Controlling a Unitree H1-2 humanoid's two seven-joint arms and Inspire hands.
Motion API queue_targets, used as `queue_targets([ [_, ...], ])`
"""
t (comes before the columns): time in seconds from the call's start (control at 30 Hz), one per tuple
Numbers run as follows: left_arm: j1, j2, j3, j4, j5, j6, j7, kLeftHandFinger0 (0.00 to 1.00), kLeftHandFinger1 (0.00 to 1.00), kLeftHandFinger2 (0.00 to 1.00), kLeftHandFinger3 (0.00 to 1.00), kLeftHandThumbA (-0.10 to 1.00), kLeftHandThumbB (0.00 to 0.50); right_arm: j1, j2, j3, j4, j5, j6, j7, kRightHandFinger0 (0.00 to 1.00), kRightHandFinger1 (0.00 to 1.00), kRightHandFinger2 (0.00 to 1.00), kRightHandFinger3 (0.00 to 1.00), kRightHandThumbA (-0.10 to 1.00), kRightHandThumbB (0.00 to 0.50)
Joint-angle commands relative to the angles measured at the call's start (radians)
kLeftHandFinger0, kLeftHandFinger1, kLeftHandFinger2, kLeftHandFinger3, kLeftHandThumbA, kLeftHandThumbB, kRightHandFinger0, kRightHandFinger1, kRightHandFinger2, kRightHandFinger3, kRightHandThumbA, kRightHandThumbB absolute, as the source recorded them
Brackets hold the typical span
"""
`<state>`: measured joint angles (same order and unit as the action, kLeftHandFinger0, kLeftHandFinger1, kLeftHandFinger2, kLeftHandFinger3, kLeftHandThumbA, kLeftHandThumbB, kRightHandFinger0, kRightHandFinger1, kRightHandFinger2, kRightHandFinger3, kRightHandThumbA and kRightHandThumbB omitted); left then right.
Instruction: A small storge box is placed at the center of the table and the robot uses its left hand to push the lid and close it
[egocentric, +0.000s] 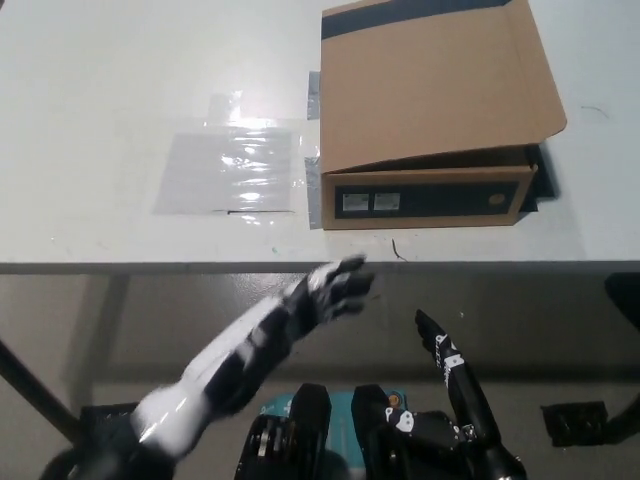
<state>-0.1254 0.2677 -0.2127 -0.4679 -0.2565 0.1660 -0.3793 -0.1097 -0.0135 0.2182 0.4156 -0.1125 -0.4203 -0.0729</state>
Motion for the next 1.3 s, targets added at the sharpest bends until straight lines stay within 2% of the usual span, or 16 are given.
queue_targets([
  [0.0,0.059,0.028,0.038,-0.033,0.039,-0.129,-0.004,1.0,1.0,1.0,1.0,1.0,0.423,-0.026,0.002,0.003,-0.016,-0.007,-0.05,0.009,1.0,1.0,1.0,1.0,1.0,0.386],
  [0.07,0.089,0.015,0.061,0.01,0.063,-0.174,0.019,1.0,1.0,1.0,1.0,1.0,0.423,-0.021,0.001,0.002,-0.017,-0.006,-0.05,0.01,1.0,1.0,1.0,1.0,1.0,0.388],
  [0.13,0.108,-0.002,0.089,0.099,0.106,-0.268,0.044,1.0,1.0,1.0,1.0,1.0,0.38,-0.018,0.003,0.0,-0.021,0.003,-0.05,0.012,1.0,1.0,1.0,1.0,1.0,0.391],
  [0.27,0.119,-0.002,0.117,0.242,0.19,-0.362,0.076,1.0,1.0,1.0,1.0,1.0,0.354,-0.01,0.004,-0.004,-0.027,0.021,-0.05,0.018,1.0,1.0,1.0,1.0,1.0,0.389],
  [0.37,0.115,-0.006,0.135,0.35,0.227,-0.419,0.103,1.0,1.0,1.0,1.0,1.0,0.384,-0.004,0.002,-0.001,-0.037,0.017,-0.05,0.014,1.0,1.0,1.0,1.0,1.0,0.382],
  [0.43,0.11,-0.01,0.144,0.4,0.252,-0.445,0.12,1.0,1.0,1.0,1.0,1.0,0.352,0.001,0.0,-0.002,-0.05,0.019,-0.05,0.011,1.0,1.0,1.0,1.0,1.0,0.374],
  [0.47,0.109,-0.009,0.15,0.426,0.267,-0.463,0.131,1.0,1.0,1.0,1.0,1.0,0.328,0.007,0.002,-0.001,-0.059,0.017,-0.05,0.008,1.0,1.0,1.0,1.0,1.0,0.388],
  [0.53,0.105,-0.009,0.16,0.446,0.257,-0.458,0.131,1.0,1.0,1.0,1.0,1.0,0.311,0.011,0.005,-0.001,-0.079,0.014,-0.05,0.005,1.0,1.0,1.0,1.0,1.0,0.392],
  [0.6,0.094,-0.006,0.168,0.457,0.249,-0.455,0.127,1.0,1.0,1.0,1.0,1.0,0.288,0.018,0.004,0.001,-0.131,0.011,-0.05,0.007,1.0,1.0,1.0,1.0,1.0,0.362],
  [0.67,0.083,-0.001,0.177,0.49,0.258,-0.493,0.132,1.0,1.0,1.0,1.0,1.0,0.258,0.034,0.001,0.001,-0.191,0.018,-0.05,0.021,1.0,1.0,1.0,1.0,1.0,0.347],
  [0.73,0.091,0.002,0.184,0.495,0.252,-0.5,0.127,1.0,1.0,1.0,1.0,1.0,0.252,0.054,-0.006,0.005,-0.218,0.015,-0.05,0.022,1.0,1.0,1.0,1.0,1.0,0.339],
  [0.9,0.085,0.0,0.188,0.518,0.258,-0.482,0.127,1.0,1.0,1.0,1.0,1.0,0.284,0.06,-0.025,-0.012,-0.197,0.029,-0.05,0.002,1.0,1.0,1.0,1.0,1.0,0.324],
  [1.0,0.084,0.002,0.188,0.53,0.252,-0.488,0.122,1.0,1.0,1.0,1.0,1.0,0.265,0.067,-0.021,-0.015,-0.17,0.047,-0.05,0.01,1.0,1.0,1.0,1.0,1.0,0.329],
  [1.17,0.069,0.003,0.188,0.561,0.247,-0.489,0.118,1.0,1.0,1.0,1.0,1.0,0.275,0.055,-0.021,-0.024,-0.123,0.048,-0.05,0.003,1.0,1.0,1.0,1.0,1.0,0.347],
  [1.27,0.065,0.003,0.192,0.577,0.231,-0.499,0.113,1.0,1.0,1.0,1.0,1.0,0.262,0.043,-0.017,-0.026,-0.101,0.047,-0.05,0.005,1.0,1.0,1.0,1.0,1.0,0.368],
])
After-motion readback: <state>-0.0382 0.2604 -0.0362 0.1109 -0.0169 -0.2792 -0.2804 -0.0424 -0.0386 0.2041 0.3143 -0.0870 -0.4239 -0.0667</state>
